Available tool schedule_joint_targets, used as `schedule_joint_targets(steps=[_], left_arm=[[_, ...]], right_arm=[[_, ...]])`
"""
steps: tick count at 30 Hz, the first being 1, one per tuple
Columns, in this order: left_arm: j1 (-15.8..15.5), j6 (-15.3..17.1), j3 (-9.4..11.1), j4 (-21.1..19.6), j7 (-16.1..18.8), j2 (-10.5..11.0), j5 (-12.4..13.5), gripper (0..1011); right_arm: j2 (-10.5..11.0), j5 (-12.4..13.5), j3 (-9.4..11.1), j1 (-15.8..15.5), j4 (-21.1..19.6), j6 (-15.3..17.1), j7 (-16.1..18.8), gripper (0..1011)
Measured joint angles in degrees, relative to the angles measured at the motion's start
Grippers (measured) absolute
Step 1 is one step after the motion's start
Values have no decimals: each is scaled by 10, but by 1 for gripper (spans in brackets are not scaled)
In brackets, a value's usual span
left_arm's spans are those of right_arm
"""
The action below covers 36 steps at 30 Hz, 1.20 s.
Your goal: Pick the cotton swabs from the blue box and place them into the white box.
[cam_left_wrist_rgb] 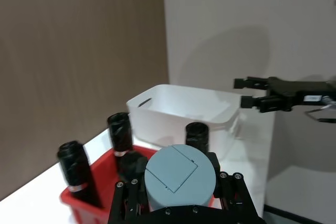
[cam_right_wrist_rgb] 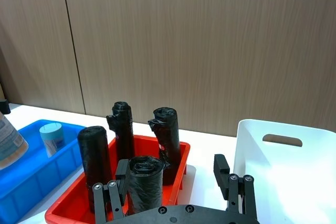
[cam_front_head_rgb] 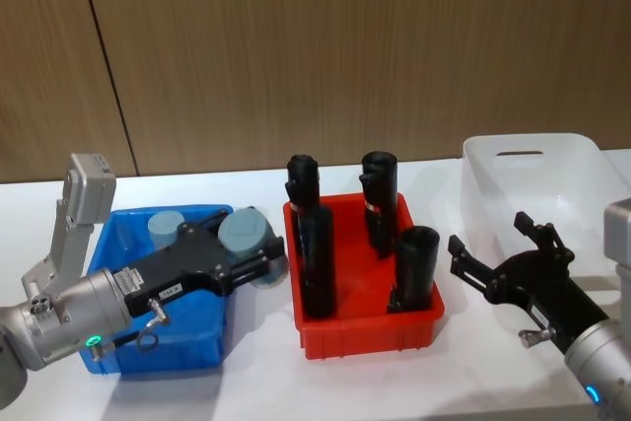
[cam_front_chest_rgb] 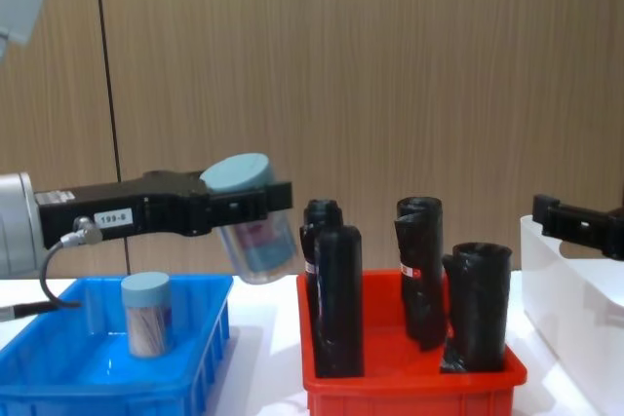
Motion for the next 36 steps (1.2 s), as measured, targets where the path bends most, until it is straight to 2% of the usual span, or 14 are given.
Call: schedule_joint_targets(steps=[13,17,26,36], left_arm=[[-45,-9,15,66,-135,-22,-29,669],[-58,-10,20,85,-165,-29,-32,669],[-83,-11,29,119,-203,-42,-31,669],[-97,-11,34,136,-222,-48,-30,669]], right_arm=[[0,0,0,0,0,0,0,1002],[0,0,0,0,0,0,0,1001],[0,0,0,0,0,0,0,1002],[1,-1,0,0,0,0,5,1002]])
